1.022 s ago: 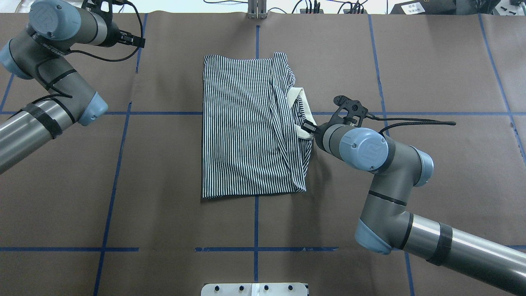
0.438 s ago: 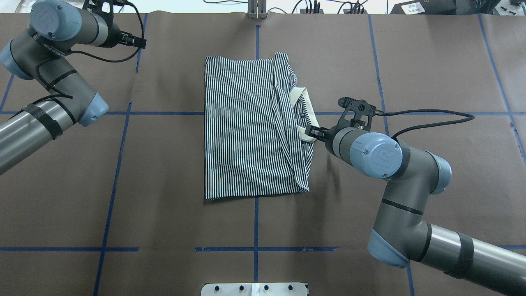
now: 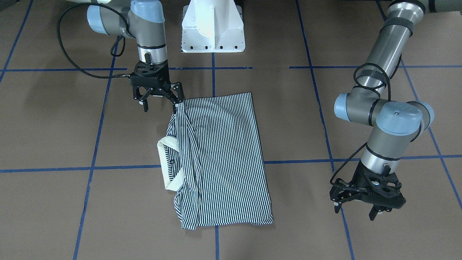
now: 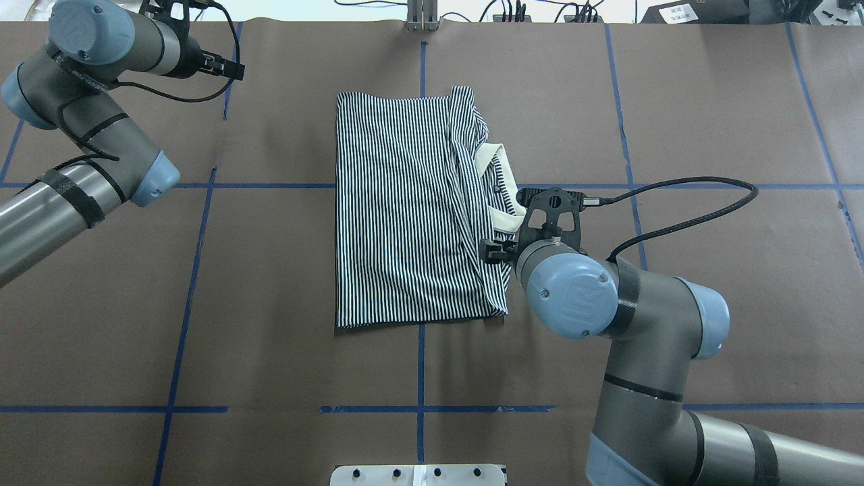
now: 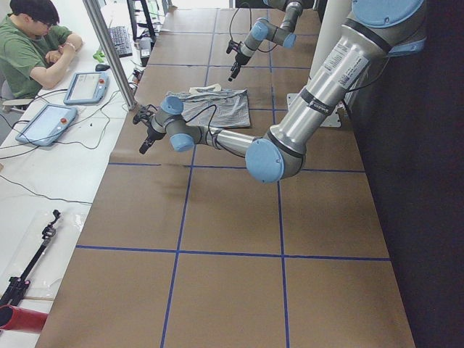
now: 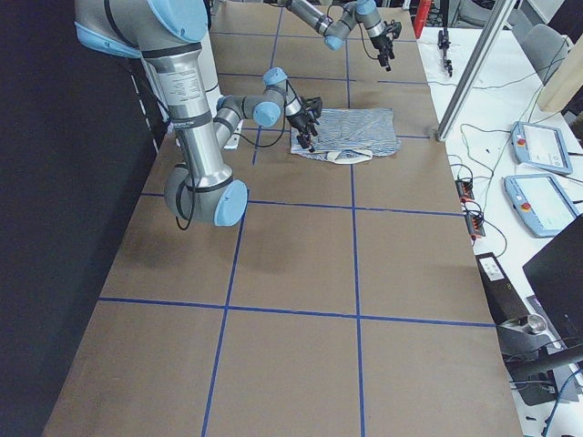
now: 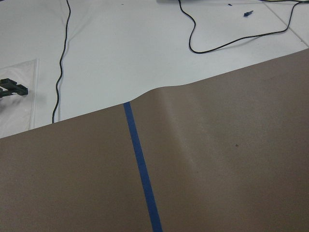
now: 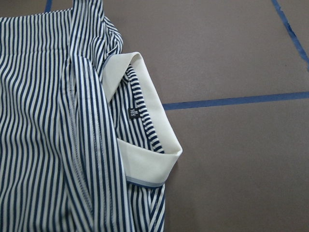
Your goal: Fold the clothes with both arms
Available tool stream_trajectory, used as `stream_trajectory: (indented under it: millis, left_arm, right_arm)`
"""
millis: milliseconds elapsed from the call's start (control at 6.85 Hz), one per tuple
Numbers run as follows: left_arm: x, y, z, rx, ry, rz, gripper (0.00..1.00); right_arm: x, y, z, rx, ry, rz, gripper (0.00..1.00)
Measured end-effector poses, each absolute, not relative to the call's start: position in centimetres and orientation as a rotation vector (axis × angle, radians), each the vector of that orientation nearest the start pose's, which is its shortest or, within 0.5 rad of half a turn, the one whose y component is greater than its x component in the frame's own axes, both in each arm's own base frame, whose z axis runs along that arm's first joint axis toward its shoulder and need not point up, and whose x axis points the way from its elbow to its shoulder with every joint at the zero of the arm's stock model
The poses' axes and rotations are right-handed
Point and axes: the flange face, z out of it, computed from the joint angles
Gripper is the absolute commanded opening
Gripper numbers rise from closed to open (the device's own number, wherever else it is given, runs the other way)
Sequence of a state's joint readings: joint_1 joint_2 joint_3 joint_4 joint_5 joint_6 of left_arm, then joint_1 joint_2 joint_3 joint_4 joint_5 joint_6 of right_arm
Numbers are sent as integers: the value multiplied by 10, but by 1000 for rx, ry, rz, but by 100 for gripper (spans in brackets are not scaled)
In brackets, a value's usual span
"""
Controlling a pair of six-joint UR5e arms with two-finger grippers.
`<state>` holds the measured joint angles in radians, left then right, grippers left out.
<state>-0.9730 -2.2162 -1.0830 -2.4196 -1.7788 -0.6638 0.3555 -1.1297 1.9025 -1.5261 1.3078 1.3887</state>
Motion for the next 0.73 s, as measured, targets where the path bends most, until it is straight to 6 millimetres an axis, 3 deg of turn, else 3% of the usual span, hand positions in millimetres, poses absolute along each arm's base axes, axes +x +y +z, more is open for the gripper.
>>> stream_trajectory:
  millis: [146, 292, 584, 730]
  left_arm:
    - [345, -706, 407, 697, 750, 47, 100]
    - [346, -706, 406, 698, 752, 49, 100]
    - [347, -705, 404, 700, 756, 51, 100]
    - [347, -704, 403, 701, 756, 52, 100]
  right_arm:
    - [-519, -344, 247, 480, -725, 229, 80]
    - [-525, -340, 233, 535, -719, 178, 100]
    - [-527, -337, 224, 671, -633, -79, 99]
    - [-533, -327, 229, 703, -585, -213, 99]
